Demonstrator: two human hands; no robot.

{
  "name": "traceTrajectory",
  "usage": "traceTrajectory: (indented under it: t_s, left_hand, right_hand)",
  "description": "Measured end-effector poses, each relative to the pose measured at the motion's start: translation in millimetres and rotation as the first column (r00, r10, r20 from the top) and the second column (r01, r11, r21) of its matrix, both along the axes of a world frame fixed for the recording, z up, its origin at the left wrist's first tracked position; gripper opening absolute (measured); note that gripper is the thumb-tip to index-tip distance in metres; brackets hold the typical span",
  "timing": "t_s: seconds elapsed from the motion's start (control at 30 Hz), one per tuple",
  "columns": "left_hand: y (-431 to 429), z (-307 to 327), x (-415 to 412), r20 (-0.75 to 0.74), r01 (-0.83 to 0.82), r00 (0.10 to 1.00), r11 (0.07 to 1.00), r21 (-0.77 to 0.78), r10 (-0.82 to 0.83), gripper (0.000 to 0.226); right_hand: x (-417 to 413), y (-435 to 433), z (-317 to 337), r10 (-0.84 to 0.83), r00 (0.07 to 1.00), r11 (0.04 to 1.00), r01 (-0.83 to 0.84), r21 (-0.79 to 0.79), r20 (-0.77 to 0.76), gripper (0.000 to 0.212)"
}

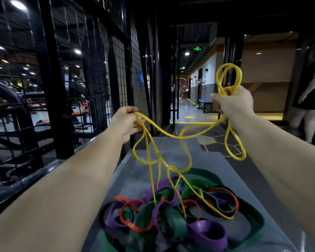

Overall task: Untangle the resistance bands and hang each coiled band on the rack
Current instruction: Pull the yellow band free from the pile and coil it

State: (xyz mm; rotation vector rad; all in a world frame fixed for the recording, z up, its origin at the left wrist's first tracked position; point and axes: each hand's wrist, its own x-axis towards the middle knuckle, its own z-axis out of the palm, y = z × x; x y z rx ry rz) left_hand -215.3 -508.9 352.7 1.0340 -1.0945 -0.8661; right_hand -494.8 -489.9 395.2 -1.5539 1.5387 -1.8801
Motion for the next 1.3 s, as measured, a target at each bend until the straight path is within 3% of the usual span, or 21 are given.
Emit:
traceTrajectory:
  t_s: [0.17, 0.23, 0.33, 0.43, 0.67, 0.83, 0.9, 1.03, 1.07, 1.17, 1.2, 1.23, 1.3]
  left_hand:
    - [10, 7, -12, 0.064, 0.057, 0.996, 0.996, 0.07, -0.061, 0.018]
    - [9, -1, -17, 0.043, 0.079, 0.996, 0.992, 0.102, -0.084, 0.014]
    - [9, -6, -23, -0.02, 0.078, 0.997, 0.989, 0.125, -0.076, 0.015]
    - [8, -4, -29, -0.033, 0.063, 0.998, 0.989, 0.132, -0.059, 0.02]
    - [20, 21, -49, 0.151, 0.103, 0.981, 0.988, 0.118, -0.12, 0.014]
    - [32, 42, -67, 0.224, 0.076, 0.971, 0.996, 0.052, -0.086, 0.015]
    - [36, 52, -74, 0.221, 0.065, 0.973, 0.997, 0.041, -0.072, 0.022]
    - [41, 63, -82, 0.283, 0.06, 0.957, 0.998, 0.037, -0.068, 0.015]
    - [42, 65, -84, 0.288, 0.052, 0.956, 0.998, 0.038, -0.061, 0.013]
    - [42, 68, -89, 0.322, 0.026, 0.946, 0.999, 0.025, -0.033, 0.013]
    - [42, 68, -90, 0.35, 0.014, 0.937, 1.0, 0.006, -0.015, 0.012]
    - [42, 67, -92, 0.379, -0.004, 0.925, 1.0, -0.023, 0.012, 0.012]
    - [40, 66, -95, 0.407, -0.046, 0.911, 0.996, -0.075, 0.072, 0.015]
  right_hand:
    - [12, 2, -8, 0.115, 0.972, 0.964, -0.06, 0.257, -0.204, 0.038]
    - [17, 1, -16, 0.127, 0.963, 0.96, -0.058, 0.275, -0.239, 0.036]
    - [17, -2, -26, 0.165, 0.982, 0.951, -0.134, 0.278, -0.089, 0.026]
    - [16, -5, -31, 0.25, 0.968, 0.923, -0.225, 0.314, -0.041, 0.015]
    - [33, 6, -32, 0.5, 0.865, 0.837, -0.466, 0.288, -0.053, 0.032]
    - [47, 16, -27, 0.655, 0.754, 0.724, -0.645, 0.244, 0.047, 0.048]
    - [53, 18, -26, 0.691, 0.72, 0.692, -0.684, 0.23, 0.065, 0.05]
    - [58, 18, -35, 0.727, 0.665, 0.64, -0.747, 0.179, 0.171, 0.044]
    - [59, 19, -37, 0.737, 0.651, 0.63, -0.759, 0.164, 0.182, 0.048]
    - [61, 19, -42, 0.746, 0.632, 0.629, -0.772, 0.09, 0.21, 0.097]
    - [61, 17, -43, 0.755, 0.623, 0.625, -0.778, 0.064, 0.206, 0.092]
    - [63, 20, -42, 0.763, 0.608, 0.615, -0.787, 0.044, 0.219, 0.074]
    - [66, 26, -39, 0.75, 0.624, 0.63, -0.775, 0.052, 0.219, 0.019]
